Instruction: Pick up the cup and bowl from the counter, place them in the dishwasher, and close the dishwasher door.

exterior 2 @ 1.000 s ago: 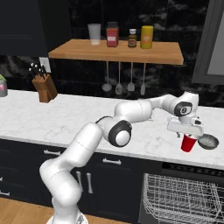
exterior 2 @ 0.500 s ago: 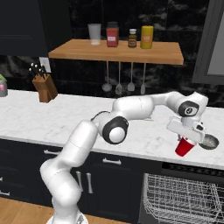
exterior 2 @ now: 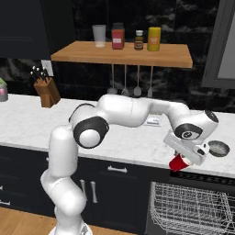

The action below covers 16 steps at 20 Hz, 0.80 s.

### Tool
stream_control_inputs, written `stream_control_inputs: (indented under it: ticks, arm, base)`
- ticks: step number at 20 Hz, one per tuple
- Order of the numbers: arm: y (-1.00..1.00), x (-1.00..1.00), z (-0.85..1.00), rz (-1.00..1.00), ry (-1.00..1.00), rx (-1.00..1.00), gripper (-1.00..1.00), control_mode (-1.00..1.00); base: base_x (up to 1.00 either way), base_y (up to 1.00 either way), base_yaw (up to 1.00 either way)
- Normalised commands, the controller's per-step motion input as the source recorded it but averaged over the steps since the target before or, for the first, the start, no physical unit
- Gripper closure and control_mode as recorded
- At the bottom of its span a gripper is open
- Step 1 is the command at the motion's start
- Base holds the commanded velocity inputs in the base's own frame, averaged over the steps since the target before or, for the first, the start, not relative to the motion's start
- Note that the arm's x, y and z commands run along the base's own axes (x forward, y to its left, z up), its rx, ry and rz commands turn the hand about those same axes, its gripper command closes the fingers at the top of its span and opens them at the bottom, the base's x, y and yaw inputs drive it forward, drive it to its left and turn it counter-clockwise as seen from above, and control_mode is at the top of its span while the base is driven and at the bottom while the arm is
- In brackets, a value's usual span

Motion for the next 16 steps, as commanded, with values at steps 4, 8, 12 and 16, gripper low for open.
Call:
stream_control_inputs:
  ticks: [4, 8, 12, 16]
  arm:
    - [0.34, -1.0, -0.06, 0.16, -0.33, 0.0, 1.0, -1.0]
    - [0.08, -0.62, -0.38, 0.32, -0.11, 0.08, 1.0, -1.0]
    - [-0.01, -0.31, -0.54, 0.32, 0.01, 0.16, 1.0, -1.0]
    - [-0.16, -0.46, -0.54, 0.28, 0.02, 0.13, 1.0, -1.0]
  base:
    - [0.0, 0.0, 0.0]
    - [0.0, 0.0, 0.0]
    - [0.0, 0.0, 0.0]
    - [0.0, 0.0, 0.0]
